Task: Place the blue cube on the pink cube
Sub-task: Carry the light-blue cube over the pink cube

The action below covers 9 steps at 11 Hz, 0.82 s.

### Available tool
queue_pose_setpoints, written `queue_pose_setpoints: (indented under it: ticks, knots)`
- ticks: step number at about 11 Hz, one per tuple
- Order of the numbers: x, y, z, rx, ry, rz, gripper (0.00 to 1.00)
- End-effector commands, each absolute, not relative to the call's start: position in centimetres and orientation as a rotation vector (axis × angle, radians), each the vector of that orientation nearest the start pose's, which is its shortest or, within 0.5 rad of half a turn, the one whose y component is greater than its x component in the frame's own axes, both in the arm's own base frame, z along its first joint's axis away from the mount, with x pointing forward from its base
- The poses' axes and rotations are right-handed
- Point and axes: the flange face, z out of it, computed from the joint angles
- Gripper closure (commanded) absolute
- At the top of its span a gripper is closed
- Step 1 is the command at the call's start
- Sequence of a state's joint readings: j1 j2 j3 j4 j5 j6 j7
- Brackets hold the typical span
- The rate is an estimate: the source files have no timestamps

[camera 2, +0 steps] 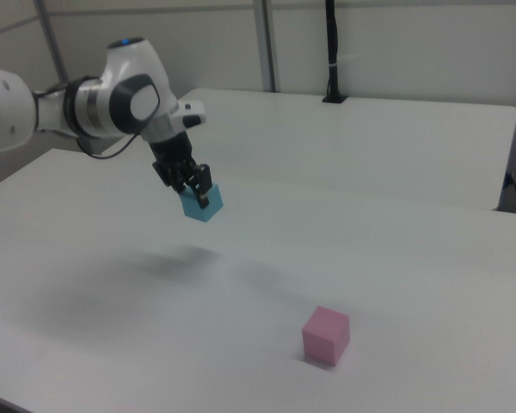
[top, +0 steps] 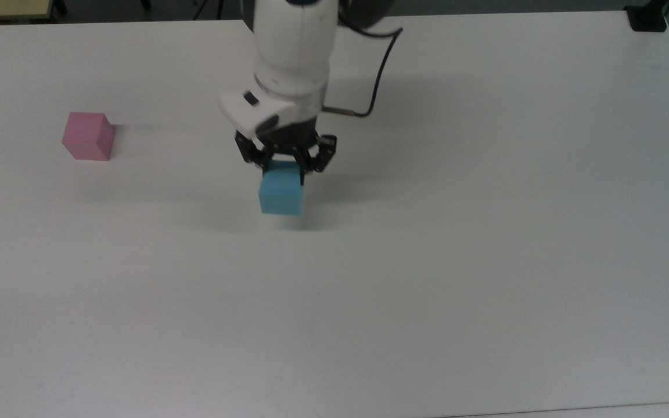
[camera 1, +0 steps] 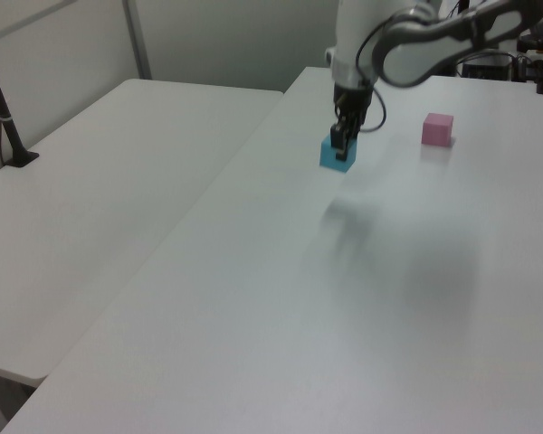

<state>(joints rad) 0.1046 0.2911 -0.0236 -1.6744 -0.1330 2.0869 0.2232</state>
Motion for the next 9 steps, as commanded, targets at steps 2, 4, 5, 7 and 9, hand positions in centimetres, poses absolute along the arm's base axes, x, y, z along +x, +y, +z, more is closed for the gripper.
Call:
queue_pose_setpoints:
  ticks: [2,4,5,7,9]
  knots:
    - [59.9,-1.1,53.5,-3.176,0.082,-0.111,0.85]
    - [57.2,-5.0,57.4,-3.137,-0.034,-0.045,0.85]
    - [56.4,-6.6,58.8,-3.135,-0.056,-0.052,0.85]
    - [55.6,-9.6,59.6,-3.138,0.011,-0.074,0.85]
    - [54.6,-13.9,59.8,-3.139,0.110,-0.086,0.85]
